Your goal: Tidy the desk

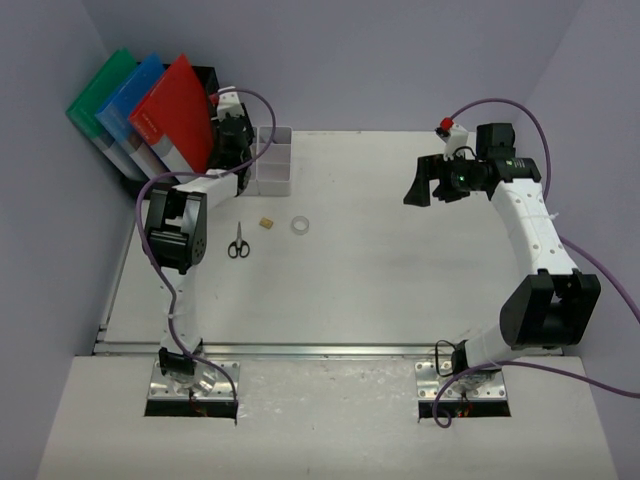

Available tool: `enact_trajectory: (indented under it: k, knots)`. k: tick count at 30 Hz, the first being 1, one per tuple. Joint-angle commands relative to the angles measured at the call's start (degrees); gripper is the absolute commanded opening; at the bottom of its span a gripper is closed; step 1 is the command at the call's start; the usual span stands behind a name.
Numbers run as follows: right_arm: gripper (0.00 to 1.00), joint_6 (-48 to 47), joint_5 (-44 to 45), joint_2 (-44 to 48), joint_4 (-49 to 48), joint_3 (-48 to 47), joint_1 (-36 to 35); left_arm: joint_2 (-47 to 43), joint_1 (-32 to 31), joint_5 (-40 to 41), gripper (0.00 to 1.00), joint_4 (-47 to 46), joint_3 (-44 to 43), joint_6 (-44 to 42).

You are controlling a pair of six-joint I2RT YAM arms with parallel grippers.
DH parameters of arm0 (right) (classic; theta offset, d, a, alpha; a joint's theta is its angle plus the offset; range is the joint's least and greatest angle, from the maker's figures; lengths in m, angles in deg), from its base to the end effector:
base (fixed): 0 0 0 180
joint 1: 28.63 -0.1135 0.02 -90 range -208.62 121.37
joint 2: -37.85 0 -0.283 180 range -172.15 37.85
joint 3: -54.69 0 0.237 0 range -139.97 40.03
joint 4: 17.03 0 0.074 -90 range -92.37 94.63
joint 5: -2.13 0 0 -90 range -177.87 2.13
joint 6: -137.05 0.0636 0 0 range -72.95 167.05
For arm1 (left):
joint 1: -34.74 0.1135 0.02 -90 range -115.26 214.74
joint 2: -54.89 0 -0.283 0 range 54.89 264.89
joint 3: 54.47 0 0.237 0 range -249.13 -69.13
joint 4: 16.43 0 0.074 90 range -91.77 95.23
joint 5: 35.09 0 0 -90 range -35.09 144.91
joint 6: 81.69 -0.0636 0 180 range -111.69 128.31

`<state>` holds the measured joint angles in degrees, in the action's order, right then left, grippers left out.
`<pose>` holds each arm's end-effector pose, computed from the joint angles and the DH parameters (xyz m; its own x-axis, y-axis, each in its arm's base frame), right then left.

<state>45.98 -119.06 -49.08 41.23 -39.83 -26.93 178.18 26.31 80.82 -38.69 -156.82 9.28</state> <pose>0.3220 0.0234 0.3281 -0.7674 0.0068 -0.6412 -0.3171 0.8651 0.3887 0.5262 -0.0499 0.2684 0.0279 -0.0195 -0.9994 -0.2998 0.9536 -0.0270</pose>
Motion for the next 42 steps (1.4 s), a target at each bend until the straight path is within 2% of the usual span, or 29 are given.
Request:
enact_trajectory:
  k: [1, 3, 8, 10, 11, 12, 14, 15, 16, 18, 22, 23, 26, 28, 32, 35, 37, 42]
  knots:
    - [0.99, -0.7, 0.2, 1.0, -1.3, -1.8, 0.2, -0.7, 0.3, -0.5, 0.54, -2.2, 0.5, 0.9]
    - [0.99, -0.6, 0.1, 1.0, -1.4, -1.8, 0.2, -3.0, 0.3, -2.8, 0.59, -1.3, 1.6, 0.5]
    - [0.99, -0.5, -0.5, 1.1, -1.6, -1.8, 0.2, -11.4, 0.5, -4.9, 0.60, 1.4, 5.6, -0.4]
    - [0.99, -0.6, -0.9, 1.1, -1.8, -1.6, 0.2, -17.5, 1.0, -11.5, 0.61, 7.5, 10.1, -3.5]
    - [0.99, -0.6, -1.1, 1.1, -1.8, -1.6, 0.2, -19.8, 1.3, -15.3, 0.61, 7.8, 11.4, -3.7]
    - [0.99, -0.6, -1.3, 1.1, -1.8, -1.5, 0.2, -23.8, 2.3, -20.3, 0.63, 13.7, 12.5, -8.3]
    - [0.99, -0.6, -1.8, 0.9, -1.9, -1.2, 0.2, -27.2, 4.1, -43.7, 0.63, 29.2, 12.2, -22.6]
    - [0.99, -0.7, -2.2, 0.8, -1.9, -1.1, 0.2, -28.7, 5.4, -54.1, 0.62, 33.7, 11.0, -27.0]
    - [0.99, -0.6, -2.4, 0.6, -1.8, -1.2, 0.2, -29.5, 6.1, -59.8, 0.60, 40.6, 9.8, -32.9]
    - [0.99, -0.7, -3.1, 0.2, -1.6, -1.3, 0.2, -30.3, 6.3, -65.0, 0.54, 60.1, 7.0, -52.7]
    - [0.99, -0.4, -3.8, -0.5, -1.6, -2.2, 0.2, -30.4, 6.3, -64.6, 0.51, 87.0, 3.8, -85.8]
    - [0.99, -0.3, -3.8, -0.5, -1.6, -2.2, 0.2, -29.9, 6.3, -63.7, 0.50, 89.0, 2.9, -88.3]
    - [0.99, -0.4, -3.7, -0.4, -1.5, -2.4, 0.2, -26.7, 6.4, -60.2, 0.47, 106.8, -0.9, -109.6]
    - [0.99, -0.4, -3.7, -0.2, -1.6, -2.3, 0.2, -26.0, 6.4, -58.5, 0.47, 112.3, -0.7, -118.2]
    - [0.99, -0.6, -3.5, 0.6, -1.6, -1.9, 0.2, -26.7, 5.7, -55.3, 0.45, 112.3, 4.3, -127.1]
    - [0.99, -1.0, -3.0, 1.4, -1.4, -1.5, 0.2, -26.4, 4.9, -53.7, 0.41, 112.4, 6.9, -126.9]
    - [0.99, -1.4, -2.4, 2.2, -1.4, -0.5, 0.2, -27.0, 4.8, -49.1, 0.38, 111.1, 11.7, -128.7]
    - [0.99, -1.5, -2.4, 3.2, -1.5, 0.8, 0.2, -25.3, 4.9, -47.6, 0.37, 107.2, 14.2, -123.3]
